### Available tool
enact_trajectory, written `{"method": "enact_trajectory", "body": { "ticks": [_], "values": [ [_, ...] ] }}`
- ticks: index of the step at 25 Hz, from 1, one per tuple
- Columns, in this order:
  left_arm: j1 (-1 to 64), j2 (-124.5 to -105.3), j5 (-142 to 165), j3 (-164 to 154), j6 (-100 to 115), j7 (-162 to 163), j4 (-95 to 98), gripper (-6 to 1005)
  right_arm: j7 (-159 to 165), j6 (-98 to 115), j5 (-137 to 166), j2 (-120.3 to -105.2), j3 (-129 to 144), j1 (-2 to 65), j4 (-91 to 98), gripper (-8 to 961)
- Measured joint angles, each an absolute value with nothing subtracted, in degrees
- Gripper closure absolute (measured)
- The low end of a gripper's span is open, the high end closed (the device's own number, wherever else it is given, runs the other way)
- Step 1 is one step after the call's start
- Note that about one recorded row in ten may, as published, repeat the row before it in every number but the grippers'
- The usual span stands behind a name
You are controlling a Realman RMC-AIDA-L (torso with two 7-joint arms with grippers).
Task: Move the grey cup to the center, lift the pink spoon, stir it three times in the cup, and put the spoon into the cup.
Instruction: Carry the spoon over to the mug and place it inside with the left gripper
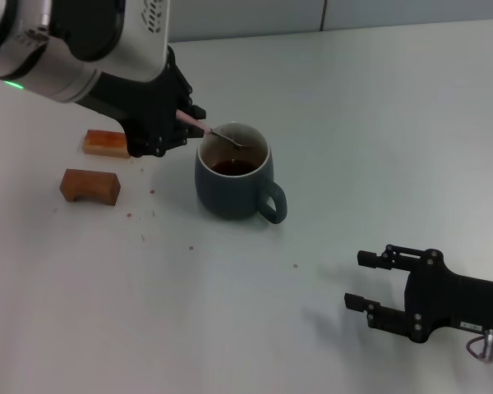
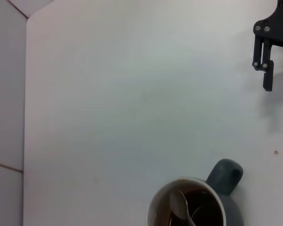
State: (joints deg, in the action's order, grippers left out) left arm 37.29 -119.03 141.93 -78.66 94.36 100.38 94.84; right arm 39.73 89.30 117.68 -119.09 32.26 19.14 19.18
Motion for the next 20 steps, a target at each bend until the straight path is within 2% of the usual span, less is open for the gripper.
{"method": "enact_trajectory", "body": {
  "ticks": [20],
  "values": [
    [39.8,-119.08,149.8,-85.8,92.5,103.5,91.6,862,39.7,89.3,117.7,-119.09,32.4,19.1,18.6,329]
  ]
}}
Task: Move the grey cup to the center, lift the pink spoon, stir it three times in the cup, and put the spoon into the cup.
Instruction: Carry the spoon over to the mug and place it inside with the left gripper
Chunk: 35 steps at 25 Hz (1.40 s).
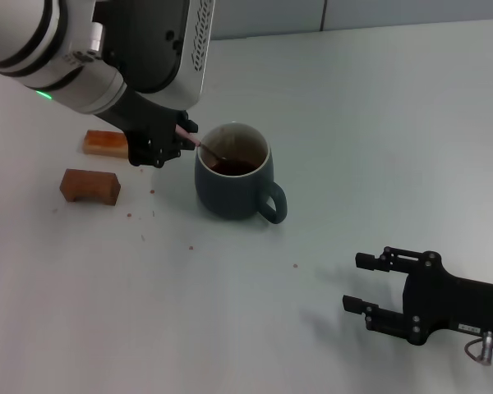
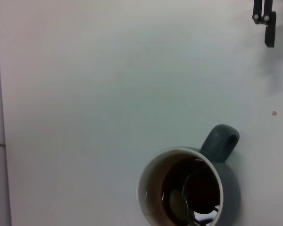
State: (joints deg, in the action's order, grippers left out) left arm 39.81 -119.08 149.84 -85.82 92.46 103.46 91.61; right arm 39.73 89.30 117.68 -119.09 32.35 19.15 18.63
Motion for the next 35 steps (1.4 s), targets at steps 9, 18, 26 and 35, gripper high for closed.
{"method": "enact_trajectory", "body": {
  "ticks": [9,18,26,35],
  "values": [
    [39.7,-119.09,148.7,-86.6,93.7,103.7,92.1,863,39.7,89.3,117.7,-119.09,32.3,19.1,18.6,328],
    [39.8,-119.09,147.2,-89.1,89.2,103.7,90.5,864,39.7,89.3,117.7,-119.09,32.4,19.1,18.6,329],
    [40.4,-119.09,150.3,-88.9,88.7,105.5,89.2,863,39.7,89.3,117.7,-119.09,32.5,19.1,18.5,328],
    [40.0,-119.09,148.8,-88.3,92.3,105.6,90.6,863,39.7,89.3,117.7,-119.09,32.7,19.4,18.5,329]
  ]
}}
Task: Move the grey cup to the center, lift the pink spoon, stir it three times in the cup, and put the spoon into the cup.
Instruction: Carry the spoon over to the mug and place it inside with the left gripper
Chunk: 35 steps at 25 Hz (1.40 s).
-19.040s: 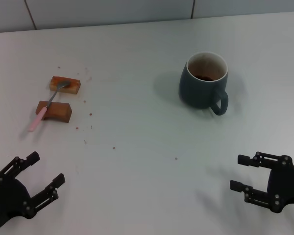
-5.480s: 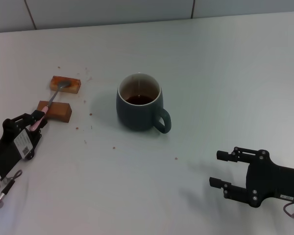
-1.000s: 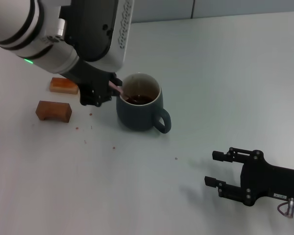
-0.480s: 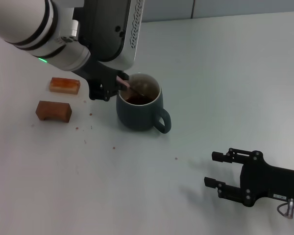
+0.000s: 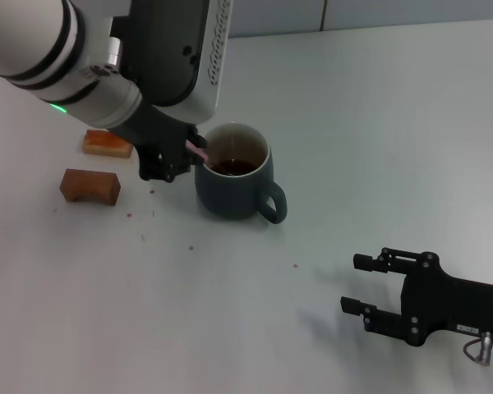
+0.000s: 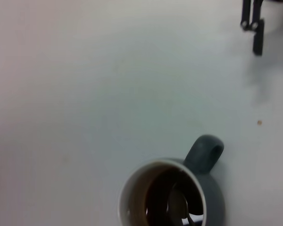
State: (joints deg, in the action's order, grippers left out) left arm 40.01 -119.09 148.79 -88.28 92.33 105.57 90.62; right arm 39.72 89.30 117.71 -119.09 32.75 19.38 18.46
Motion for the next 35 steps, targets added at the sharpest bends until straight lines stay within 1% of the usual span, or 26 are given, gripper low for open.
{"method": "enact_trajectory", "body": {
  "ticks": [14,29,35],
  "values": [
    [40.4,-119.09,150.1,-90.6,85.3,107.2,88.3,862,39.7,89.5,117.7,-119.09,32.8,19.3,18.5,330],
    [40.0,-118.97,146.6,-88.9,92.1,106.7,89.8,862,39.7,89.6,117.7,-119.09,32.8,19.3,18.5,330],
    [39.9,-119.08,146.0,-90.5,84.2,106.5,88.0,863,39.8,89.8,117.8,-119.09,32.8,19.2,18.5,331]
  ]
}}
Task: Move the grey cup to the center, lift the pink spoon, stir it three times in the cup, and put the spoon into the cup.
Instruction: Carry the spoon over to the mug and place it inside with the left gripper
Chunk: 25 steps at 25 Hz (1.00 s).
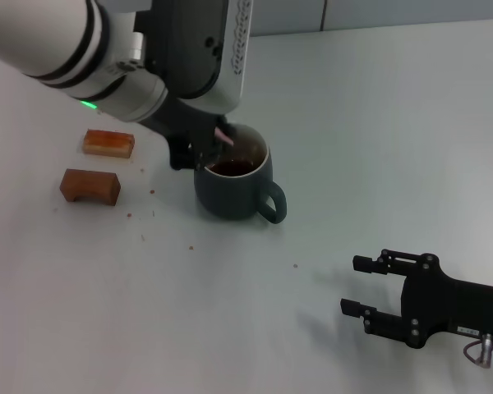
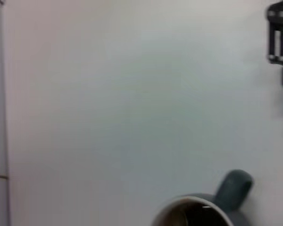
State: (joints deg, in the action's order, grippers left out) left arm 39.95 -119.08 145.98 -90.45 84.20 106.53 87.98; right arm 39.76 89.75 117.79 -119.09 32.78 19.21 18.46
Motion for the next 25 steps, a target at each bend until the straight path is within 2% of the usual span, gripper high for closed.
{"method": "enact_trajectory", "body": {
  "ticks": [25],
  "values": [
    [37.4,-119.08,146.0,-91.4,84.3,110.4,88.4,828,40.4,89.8,118.1,-119.09,32.8,19.3,18.5,328]
  ]
}}
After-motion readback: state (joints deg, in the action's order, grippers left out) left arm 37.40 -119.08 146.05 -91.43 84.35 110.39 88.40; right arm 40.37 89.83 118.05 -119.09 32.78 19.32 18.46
